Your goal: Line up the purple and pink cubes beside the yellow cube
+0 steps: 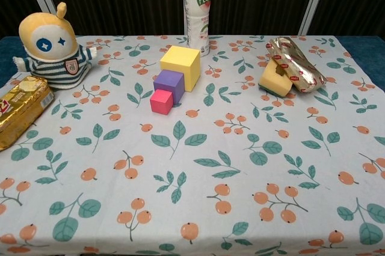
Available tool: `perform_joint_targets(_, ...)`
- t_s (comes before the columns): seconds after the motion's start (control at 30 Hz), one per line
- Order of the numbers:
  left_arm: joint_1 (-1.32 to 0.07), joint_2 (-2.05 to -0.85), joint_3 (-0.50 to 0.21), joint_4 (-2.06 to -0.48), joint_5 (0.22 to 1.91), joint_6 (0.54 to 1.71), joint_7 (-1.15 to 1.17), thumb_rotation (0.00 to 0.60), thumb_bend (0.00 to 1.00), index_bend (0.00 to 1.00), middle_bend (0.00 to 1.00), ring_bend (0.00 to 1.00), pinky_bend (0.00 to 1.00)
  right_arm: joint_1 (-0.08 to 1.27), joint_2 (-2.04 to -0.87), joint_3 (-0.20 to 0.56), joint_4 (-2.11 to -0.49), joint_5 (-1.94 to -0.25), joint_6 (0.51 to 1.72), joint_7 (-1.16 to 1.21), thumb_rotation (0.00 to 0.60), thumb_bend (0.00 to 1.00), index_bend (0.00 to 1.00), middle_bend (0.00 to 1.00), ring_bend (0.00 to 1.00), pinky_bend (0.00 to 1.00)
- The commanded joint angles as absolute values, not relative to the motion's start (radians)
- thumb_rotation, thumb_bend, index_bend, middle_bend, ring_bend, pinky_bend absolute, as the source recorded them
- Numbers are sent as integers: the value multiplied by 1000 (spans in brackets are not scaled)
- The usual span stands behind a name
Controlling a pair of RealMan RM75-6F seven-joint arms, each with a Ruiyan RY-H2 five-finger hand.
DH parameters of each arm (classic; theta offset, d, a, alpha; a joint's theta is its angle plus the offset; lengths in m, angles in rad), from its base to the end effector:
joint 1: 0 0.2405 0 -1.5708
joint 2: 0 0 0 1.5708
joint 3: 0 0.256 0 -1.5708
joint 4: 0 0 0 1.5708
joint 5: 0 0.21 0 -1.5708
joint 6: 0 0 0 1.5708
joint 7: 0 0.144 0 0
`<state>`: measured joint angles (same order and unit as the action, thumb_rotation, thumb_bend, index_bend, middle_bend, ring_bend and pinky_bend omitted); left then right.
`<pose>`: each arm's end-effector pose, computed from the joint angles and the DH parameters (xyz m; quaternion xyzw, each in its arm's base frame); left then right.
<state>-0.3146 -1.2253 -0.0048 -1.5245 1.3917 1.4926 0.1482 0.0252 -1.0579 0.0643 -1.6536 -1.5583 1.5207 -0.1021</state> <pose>-0.2876 0.2432 0.1331 -0.6340 -0.3130 -0.3873 0.5916 -0.3064 -0.1652 0.1779 0.6132 -0.3408 0.3614 0.6142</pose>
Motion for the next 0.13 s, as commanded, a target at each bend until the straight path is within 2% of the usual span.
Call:
perform_joint_targets(0.03,-252,-1193,28,-1528,1404,1544,112,600,32,73,0,1,164,36,-1067,67,-1655,-1556,1508,-109,600,173,58,70,0,0)
perform_joint_targets(0.13,-215,-1183,44,-1533,1419,1564,89,600,31,73,0,1,164,45,-1073,64,-1657,-1561,1498,-110,600,175,57,70,0,0)
